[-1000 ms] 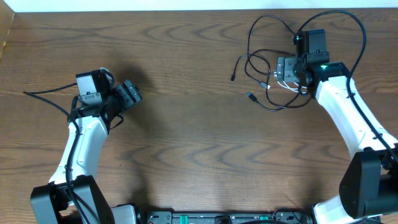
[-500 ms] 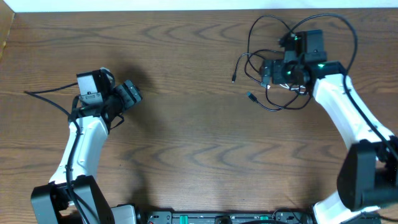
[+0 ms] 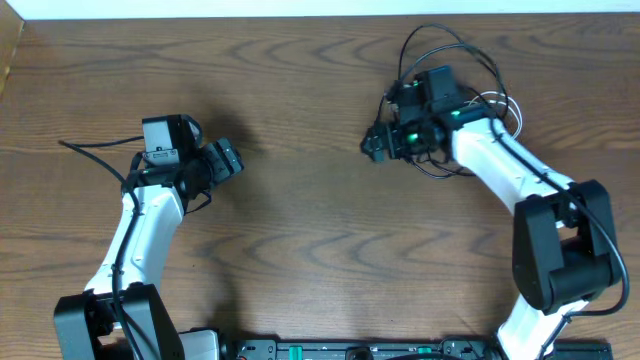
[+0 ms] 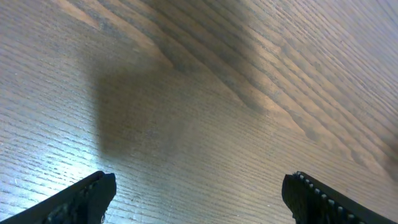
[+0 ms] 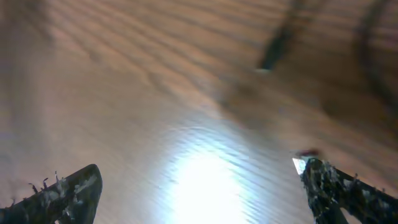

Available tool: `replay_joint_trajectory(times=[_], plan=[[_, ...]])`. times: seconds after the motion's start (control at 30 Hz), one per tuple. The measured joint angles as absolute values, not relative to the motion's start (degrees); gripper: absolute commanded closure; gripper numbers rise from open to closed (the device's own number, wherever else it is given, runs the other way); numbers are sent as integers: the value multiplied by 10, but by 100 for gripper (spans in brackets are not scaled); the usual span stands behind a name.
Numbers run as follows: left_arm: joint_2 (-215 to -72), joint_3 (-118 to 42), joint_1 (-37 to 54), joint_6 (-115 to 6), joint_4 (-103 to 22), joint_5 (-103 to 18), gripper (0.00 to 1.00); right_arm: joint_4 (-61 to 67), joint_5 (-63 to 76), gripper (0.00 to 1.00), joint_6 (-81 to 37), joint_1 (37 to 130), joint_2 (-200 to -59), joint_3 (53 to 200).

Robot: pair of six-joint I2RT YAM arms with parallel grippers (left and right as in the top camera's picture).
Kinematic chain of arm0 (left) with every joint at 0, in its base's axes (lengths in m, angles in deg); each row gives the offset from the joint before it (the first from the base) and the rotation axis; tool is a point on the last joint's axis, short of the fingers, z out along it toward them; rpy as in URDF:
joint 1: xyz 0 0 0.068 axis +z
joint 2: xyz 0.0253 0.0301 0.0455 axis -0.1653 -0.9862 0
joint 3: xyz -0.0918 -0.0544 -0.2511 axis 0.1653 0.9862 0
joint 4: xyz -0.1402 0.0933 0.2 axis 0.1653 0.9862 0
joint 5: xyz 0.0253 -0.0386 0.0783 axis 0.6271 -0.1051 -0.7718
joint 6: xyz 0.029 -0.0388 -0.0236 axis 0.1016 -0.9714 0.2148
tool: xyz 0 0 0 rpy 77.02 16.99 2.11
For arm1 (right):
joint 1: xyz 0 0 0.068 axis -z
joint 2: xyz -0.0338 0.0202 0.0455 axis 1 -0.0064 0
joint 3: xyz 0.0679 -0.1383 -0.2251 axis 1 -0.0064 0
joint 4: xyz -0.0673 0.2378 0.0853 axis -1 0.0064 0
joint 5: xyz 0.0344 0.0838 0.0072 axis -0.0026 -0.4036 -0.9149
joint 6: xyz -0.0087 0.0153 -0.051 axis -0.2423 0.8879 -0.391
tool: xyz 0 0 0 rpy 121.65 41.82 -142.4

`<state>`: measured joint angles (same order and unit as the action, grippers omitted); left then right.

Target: Untangle cables

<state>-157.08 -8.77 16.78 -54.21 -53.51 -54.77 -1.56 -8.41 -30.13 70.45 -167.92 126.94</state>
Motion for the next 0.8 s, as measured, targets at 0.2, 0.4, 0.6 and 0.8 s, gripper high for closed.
replay_joint_trajectory(times=[0.2,0.4,0.6,0.8], plan=[[-1571,-88,168,-542,-535,-548,10,-40,-88,1,-301,654,-1680,1269],[-1571,-88,168,-542,-535,-548,9,-85,-84,1,-301,609,-1680,1269],[-1571,-88,168,-542,-535,-548,9,-93,-77,1,-301,585,-1680,1269],[-1571,-88,168,-542,-535,-548,9,-94,-57,1,-301,582,-1680,1269]])
